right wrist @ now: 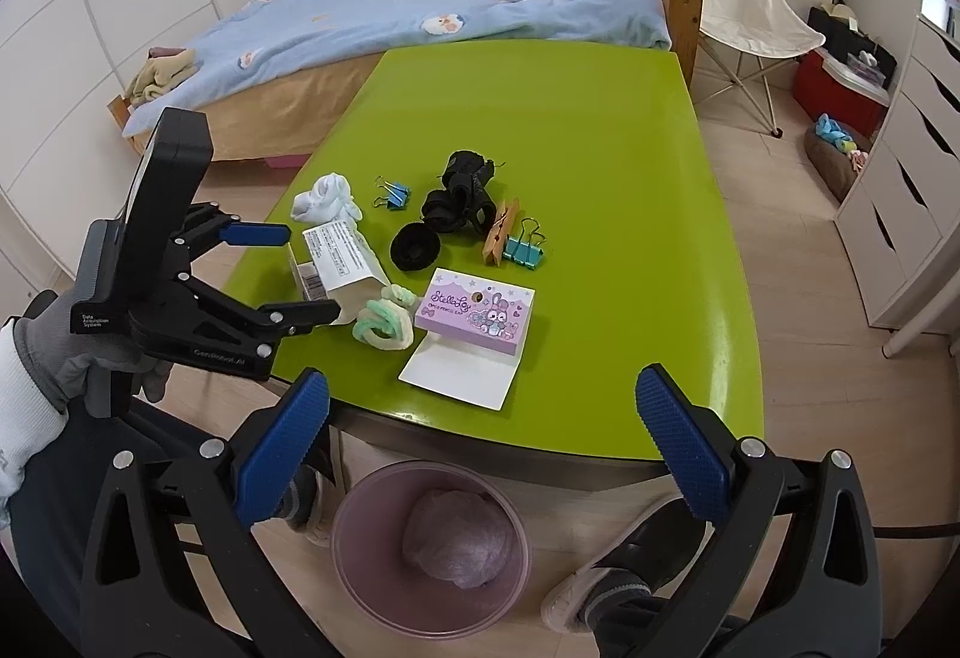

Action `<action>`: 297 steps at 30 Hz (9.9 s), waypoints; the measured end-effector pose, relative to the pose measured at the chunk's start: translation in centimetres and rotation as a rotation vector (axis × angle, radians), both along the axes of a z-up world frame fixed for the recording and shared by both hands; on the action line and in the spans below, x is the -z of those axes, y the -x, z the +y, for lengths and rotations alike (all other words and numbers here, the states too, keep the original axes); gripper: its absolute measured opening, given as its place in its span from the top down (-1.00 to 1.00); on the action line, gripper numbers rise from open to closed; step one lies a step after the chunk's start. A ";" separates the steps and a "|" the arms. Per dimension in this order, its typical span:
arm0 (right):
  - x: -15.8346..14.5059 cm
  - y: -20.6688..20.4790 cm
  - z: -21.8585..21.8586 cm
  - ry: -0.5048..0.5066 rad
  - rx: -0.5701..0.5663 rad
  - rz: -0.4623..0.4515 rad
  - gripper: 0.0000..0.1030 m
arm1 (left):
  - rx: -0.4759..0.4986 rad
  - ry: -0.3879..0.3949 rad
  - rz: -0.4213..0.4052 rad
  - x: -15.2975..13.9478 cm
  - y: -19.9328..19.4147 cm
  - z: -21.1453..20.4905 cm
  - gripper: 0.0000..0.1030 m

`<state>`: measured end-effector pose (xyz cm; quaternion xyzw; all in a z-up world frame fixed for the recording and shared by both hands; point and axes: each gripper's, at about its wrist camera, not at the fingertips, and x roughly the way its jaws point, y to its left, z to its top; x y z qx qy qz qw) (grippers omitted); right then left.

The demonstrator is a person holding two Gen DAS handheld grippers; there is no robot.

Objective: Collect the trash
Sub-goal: 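Grasp the white medicine box with the left tool, then grasp the lilac Hello Kitty card with the right tool while the left tool holds the box, then drop the card and the box into the pink wastebasket with both tools, then grasp the white sock with the left tool, then grasp the mint-green cloth with the right tool while the left tool holds the sock, then drop the sock and the cloth into the wastebasket with both tools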

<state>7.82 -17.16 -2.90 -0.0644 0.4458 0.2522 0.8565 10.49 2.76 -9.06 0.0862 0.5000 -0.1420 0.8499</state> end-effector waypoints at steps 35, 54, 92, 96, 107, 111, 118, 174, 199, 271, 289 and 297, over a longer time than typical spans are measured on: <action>4.4 -9.1 4.6 0.077 0.149 0.261 -0.95 | -0.214 0.083 -0.065 -4.4 5.1 1.8 -0.23; 6.1 -10.2 5.5 0.062 0.198 0.307 -0.25 | -0.227 0.107 -0.077 -4.0 5.5 2.1 -0.23; 1.2 8.2 0.6 0.001 -0.172 0.139 -0.61 | -0.175 0.134 -0.097 -6.9 14.4 -2.3 -0.23; 0.8 8.2 -0.1 0.000 -0.153 0.123 -0.79 | -0.163 0.131 -0.090 -6.7 14.6 -2.5 -0.23; -1.3 7.4 -2.8 0.000 -0.073 0.071 -0.87 | -0.075 0.134 -0.064 -6.2 15.0 -5.0 -0.23; -2.0 7.3 -3.5 -0.008 -0.056 0.057 -0.87 | -0.042 0.138 -0.052 -6.1 15.0 -6.1 -0.24; -2.7 7.1 -4.1 -0.021 -0.034 0.041 -0.89 | -0.035 0.162 -0.061 -6.1 14.8 -6.7 -0.84; 0.4 1.3 0.3 -0.007 -0.081 0.092 -0.92 | -0.307 0.018 0.012 -2.0 -3.8 3.2 -0.84; 0.9 -0.8 3.8 0.053 -0.145 0.084 -0.92 | -0.268 0.026 -0.037 -3.9 -0.8 3.0 0.41; 0.8 9.1 1.1 0.044 -0.244 0.106 0.42 | -0.124 0.140 -0.060 -5.9 14.2 -3.8 0.40; -0.4 8.6 -1.4 0.005 -0.159 0.089 -0.80 | -0.066 0.158 -0.049 -6.0 14.7 -5.4 0.40; -1.0 8.0 -2.6 -0.010 -0.130 0.075 -0.81 | -0.047 0.175 -0.068 -6.1 14.7 -6.2 -0.51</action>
